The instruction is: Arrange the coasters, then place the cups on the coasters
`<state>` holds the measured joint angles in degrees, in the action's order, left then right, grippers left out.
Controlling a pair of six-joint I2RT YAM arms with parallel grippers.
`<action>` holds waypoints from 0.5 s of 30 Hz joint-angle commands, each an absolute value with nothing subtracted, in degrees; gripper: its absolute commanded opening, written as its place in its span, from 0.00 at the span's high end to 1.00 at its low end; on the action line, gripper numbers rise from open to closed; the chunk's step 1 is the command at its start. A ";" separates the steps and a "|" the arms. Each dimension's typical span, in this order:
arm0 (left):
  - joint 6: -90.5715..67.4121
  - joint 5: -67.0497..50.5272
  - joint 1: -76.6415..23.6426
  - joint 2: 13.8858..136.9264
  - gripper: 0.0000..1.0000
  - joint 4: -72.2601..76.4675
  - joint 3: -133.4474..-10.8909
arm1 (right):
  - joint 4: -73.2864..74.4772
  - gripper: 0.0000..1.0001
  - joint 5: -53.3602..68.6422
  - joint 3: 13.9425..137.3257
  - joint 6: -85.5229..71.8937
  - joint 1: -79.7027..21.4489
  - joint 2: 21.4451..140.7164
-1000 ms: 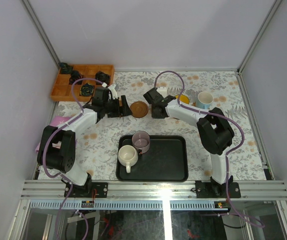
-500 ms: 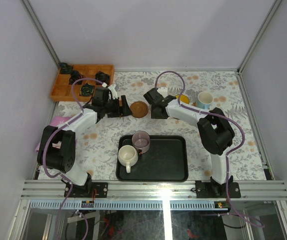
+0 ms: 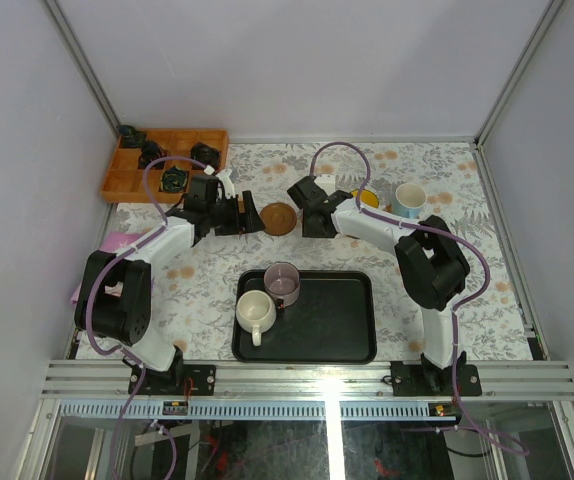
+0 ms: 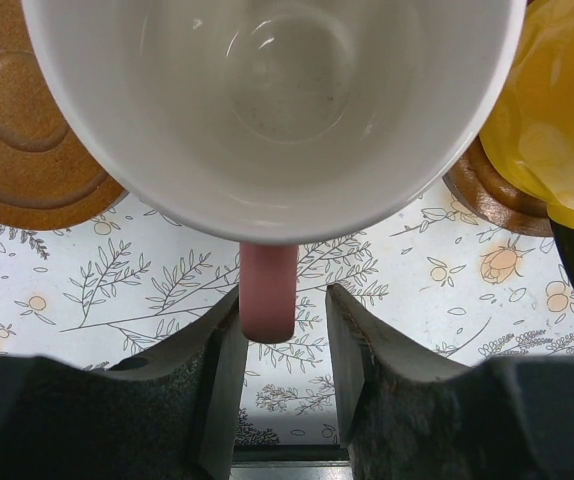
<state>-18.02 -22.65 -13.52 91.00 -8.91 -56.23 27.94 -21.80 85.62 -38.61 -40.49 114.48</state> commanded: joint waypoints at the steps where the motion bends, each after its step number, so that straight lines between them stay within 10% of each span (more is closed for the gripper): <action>1: -17.21 -23.39 -13.93 91.43 0.23 -8.09 -57.63 | 28.08 0.56 -23.70 88.04 -38.37 -40.15 111.31; 15: -17.29 -23.55 -13.91 91.34 0.22 -8.03 -57.56 | 29.45 0.37 -26.98 94.25 -36.74 -40.14 114.56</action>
<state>-18.04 -22.85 -13.52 91.00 -8.91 -56.23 28.23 -23.55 90.61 -37.47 -40.49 114.48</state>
